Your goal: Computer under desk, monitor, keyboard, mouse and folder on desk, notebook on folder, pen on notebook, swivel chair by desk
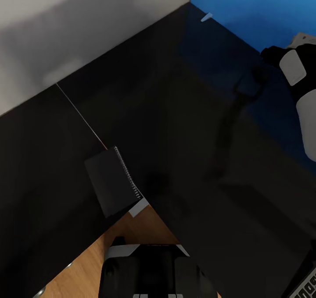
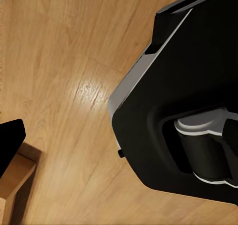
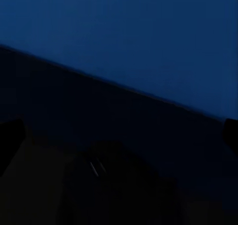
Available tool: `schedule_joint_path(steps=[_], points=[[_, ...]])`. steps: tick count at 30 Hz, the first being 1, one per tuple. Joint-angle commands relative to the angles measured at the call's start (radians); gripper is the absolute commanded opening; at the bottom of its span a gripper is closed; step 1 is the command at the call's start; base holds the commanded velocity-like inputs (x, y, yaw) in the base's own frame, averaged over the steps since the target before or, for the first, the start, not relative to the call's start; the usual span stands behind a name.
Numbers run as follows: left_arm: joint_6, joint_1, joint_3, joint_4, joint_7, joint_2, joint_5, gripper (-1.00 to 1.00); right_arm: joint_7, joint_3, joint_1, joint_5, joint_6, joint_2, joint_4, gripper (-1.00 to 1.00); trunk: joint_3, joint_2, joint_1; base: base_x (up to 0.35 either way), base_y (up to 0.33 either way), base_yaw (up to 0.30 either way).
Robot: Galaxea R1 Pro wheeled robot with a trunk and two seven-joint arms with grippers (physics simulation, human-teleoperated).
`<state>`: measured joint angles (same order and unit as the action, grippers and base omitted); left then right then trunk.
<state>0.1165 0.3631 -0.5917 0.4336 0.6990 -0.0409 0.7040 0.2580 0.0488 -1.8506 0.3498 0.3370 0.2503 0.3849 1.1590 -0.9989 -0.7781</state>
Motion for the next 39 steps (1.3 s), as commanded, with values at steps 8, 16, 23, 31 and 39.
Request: schedule_joint_path(steps=[8,16,23,31,39], points=[[-0.001,0.0,-0.002,0.001,0.004,-0.001,0.003,1.0,0.006,0.005,0.003,0.008,0.005,0.0,0.001,1.0,0.009,-0.001,0.0,0.0,0.0,0.0],[-0.001,0.0,-0.002,0.001,0.004,-0.001,0.003,1.0,0.0,0.005,0.006,0.01,0.009,0.0,0.0,1.0,0.014,-0.001,0.0,0.0,0.0,0.0],[-0.001,0.0,-0.002,0.001,0.004,0.0,0.003,1.0,-0.005,0.004,0.002,0.011,0.021,0.0,-0.001,1.0,0.015,-0.001,0.0,0.0,0.0,0.0],[-0.001,0.0,-0.002,0.001,0.004,0.0,0.003,1.0,-0.007,0.003,0.0,0.012,0.058,0.0,-0.003,1.0,0.015,-0.001,0.0,0.0,0.0,0.0],[-0.001,0.0,-0.002,0.001,0.004,0.0,0.003,1.0,-0.008,0.005,0.001,0.01,0.079,-0.001,-0.002,1.0,0.015,-0.001,0.0,0.0,0.0,0.0]])
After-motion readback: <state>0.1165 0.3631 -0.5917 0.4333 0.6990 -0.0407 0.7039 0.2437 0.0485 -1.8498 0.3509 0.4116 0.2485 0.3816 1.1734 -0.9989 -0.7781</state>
